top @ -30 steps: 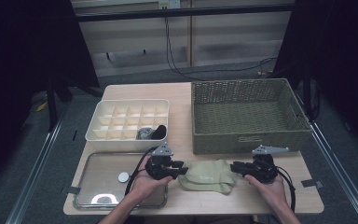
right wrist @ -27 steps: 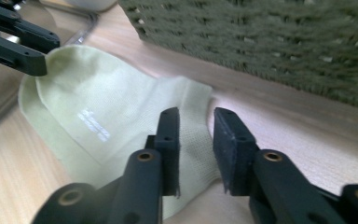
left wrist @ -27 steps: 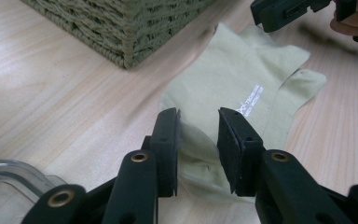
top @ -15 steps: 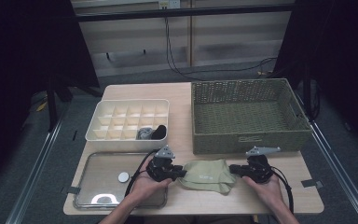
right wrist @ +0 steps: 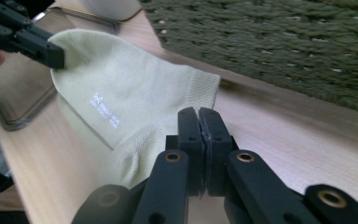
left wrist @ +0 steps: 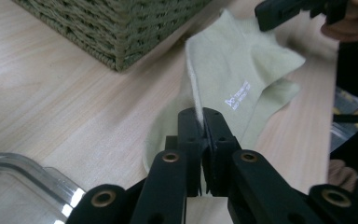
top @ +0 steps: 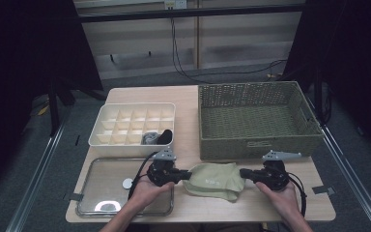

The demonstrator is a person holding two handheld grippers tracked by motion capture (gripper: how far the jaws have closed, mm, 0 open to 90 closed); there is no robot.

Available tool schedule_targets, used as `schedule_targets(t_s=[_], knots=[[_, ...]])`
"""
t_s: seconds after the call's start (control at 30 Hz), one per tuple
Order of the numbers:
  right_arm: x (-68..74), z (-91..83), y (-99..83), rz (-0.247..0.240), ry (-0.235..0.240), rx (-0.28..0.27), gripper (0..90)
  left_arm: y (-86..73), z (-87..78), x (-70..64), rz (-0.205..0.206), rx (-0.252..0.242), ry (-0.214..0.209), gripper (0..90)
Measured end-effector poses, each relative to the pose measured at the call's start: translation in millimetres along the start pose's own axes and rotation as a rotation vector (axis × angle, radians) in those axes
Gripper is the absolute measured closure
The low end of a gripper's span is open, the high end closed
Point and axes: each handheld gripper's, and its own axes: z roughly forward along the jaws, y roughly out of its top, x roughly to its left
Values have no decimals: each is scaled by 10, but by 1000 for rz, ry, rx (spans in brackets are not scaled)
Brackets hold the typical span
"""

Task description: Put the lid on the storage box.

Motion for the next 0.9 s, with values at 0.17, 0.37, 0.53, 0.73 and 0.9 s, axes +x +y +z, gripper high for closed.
schedule_targets(t_s=[0.17,0.37,0.53,0.73,0.9], knots=[[116,-19,-41,-16,23,13,891,-78,-60,8,-3,28,0,858],[140,86,-108,-36,9,63,891,-97,7,49,-14,60,-1,818],[113,84,-109,-28,0,61,824,-85,1,54,-21,37,28,715],[144,35,-79,-26,4,25,761,-44,36,87,-11,33,36,710],[217,33,-56,-34,35,21,819,-49,89,85,3,62,41,776]])
